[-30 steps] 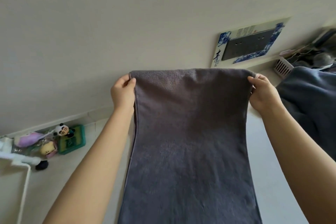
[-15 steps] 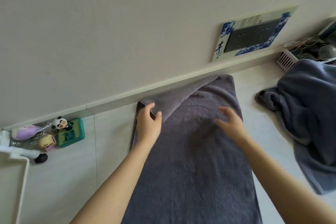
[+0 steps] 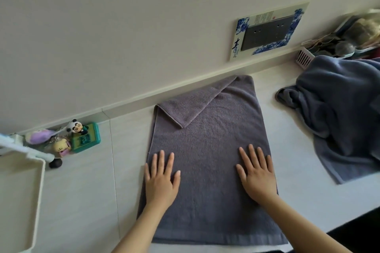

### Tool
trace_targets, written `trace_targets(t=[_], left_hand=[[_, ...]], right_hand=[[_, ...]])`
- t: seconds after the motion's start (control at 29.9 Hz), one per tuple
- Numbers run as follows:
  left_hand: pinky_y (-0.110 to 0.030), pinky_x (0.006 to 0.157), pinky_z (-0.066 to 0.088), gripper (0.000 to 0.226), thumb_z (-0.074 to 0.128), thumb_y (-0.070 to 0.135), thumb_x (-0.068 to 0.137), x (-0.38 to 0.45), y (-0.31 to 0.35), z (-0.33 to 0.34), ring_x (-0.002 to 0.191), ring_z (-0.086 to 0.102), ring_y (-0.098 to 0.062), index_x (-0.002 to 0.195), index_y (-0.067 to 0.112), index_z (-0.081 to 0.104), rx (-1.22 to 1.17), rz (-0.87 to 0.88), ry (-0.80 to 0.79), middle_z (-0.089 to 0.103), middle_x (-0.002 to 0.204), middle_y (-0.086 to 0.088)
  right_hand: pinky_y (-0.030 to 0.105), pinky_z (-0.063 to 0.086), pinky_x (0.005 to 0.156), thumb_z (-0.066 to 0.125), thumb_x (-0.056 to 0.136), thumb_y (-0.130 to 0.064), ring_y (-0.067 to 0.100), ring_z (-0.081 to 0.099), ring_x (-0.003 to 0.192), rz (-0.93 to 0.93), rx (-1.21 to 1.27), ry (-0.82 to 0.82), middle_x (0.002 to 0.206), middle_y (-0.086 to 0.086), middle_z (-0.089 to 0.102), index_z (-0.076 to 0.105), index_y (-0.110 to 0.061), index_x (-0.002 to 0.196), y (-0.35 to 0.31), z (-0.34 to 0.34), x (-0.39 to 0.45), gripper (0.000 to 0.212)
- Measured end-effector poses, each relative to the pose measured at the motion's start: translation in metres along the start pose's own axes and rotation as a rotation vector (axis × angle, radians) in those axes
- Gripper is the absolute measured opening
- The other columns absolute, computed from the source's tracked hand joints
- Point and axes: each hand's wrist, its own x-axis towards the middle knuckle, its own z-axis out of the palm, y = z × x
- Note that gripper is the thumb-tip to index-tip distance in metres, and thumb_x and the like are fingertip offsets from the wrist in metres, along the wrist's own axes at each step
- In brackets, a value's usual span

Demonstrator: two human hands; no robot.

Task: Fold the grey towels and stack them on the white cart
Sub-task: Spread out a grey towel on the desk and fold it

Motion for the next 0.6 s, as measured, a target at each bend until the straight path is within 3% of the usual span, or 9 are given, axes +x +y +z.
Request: trace_targets(t=[0.07,0.13,0.2,0.27,0.4,0.5,0.6], left_hand=[[-0.058,0.100,0.036,0.063,0.016,0.055,0.095,-0.010,-0.005,0.000,0.130,0.041,-0.037,0.140,0.022,0.043,-0.011,-0.084,-0.013,0.042,0.145,-0.016],[-0.056,0.098,0.038,0.064,0.029,0.056,0.088,-0.024,-0.006,-0.006,0.127,0.043,-0.041,0.139,0.022,0.046,-0.066,-0.176,0.020,0.040,0.144,-0.022],[-0.049,0.101,0.034,0.063,0.045,0.053,0.088,-0.036,-0.008,-0.010,0.129,0.038,-0.039,0.143,0.022,0.040,-0.114,-0.273,0.027,0.036,0.145,-0.020],[-0.045,0.094,0.039,0.068,0.061,0.045,0.084,-0.048,-0.011,-0.013,0.121,0.040,-0.037,0.141,0.015,0.040,-0.197,-0.325,0.062,0.044,0.135,-0.019],[-0.040,0.078,0.048,0.070,0.066,0.041,0.083,-0.060,-0.015,-0.012,0.106,0.055,-0.037,0.136,0.008,0.037,-0.444,-0.441,0.077,0.055,0.120,-0.018],[-0.037,0.072,0.047,0.049,0.066,0.041,0.084,-0.062,-0.019,-0.010,0.096,0.061,-0.036,0.112,0.004,0.050,-0.618,-0.526,0.030,0.065,0.104,-0.015],[-0.036,0.074,0.048,0.030,0.063,0.039,0.087,-0.062,-0.023,-0.016,0.089,0.062,-0.032,0.088,0.009,0.059,-0.790,-0.476,0.042,0.064,0.085,-0.006]], right_hand=[[0.041,-0.004,0.115,-0.009,0.081,-0.064,0.026,-0.002,0.146,0.072,-0.006,-0.027,0.159,0.001,0.000,0.002,-0.036,0.149,-0.001,0.002,-0.008,0.074],[0.044,0.005,0.115,0.000,0.085,-0.066,0.032,0.000,0.145,0.165,0.024,-0.029,0.159,0.008,-0.002,0.002,-0.036,0.149,-0.003,0.001,-0.022,0.071],[0.044,0.018,0.111,0.024,0.093,-0.060,0.036,0.016,0.139,0.224,0.038,-0.008,0.155,0.018,0.011,0.011,-0.031,0.150,-0.003,-0.002,-0.041,0.066],[0.042,0.030,0.102,0.041,0.091,-0.055,0.036,0.035,0.124,0.252,0.090,0.061,0.142,0.020,0.033,0.020,-0.027,0.149,0.001,-0.005,-0.060,0.068],[0.034,0.043,0.071,0.056,0.087,-0.049,0.030,0.054,0.089,0.326,0.339,0.085,0.108,0.014,0.054,0.026,-0.017,0.144,0.011,-0.005,-0.090,0.072],[0.034,0.042,0.062,0.056,0.089,-0.047,0.028,0.059,0.081,0.406,0.420,0.000,0.097,0.008,0.061,0.043,-0.010,0.118,0.013,-0.005,-0.100,0.050],[0.030,0.038,0.055,0.055,0.090,-0.047,0.015,0.052,0.066,0.392,0.515,-0.069,0.084,0.007,0.063,0.053,-0.009,0.088,0.016,-0.014,-0.098,0.038]])
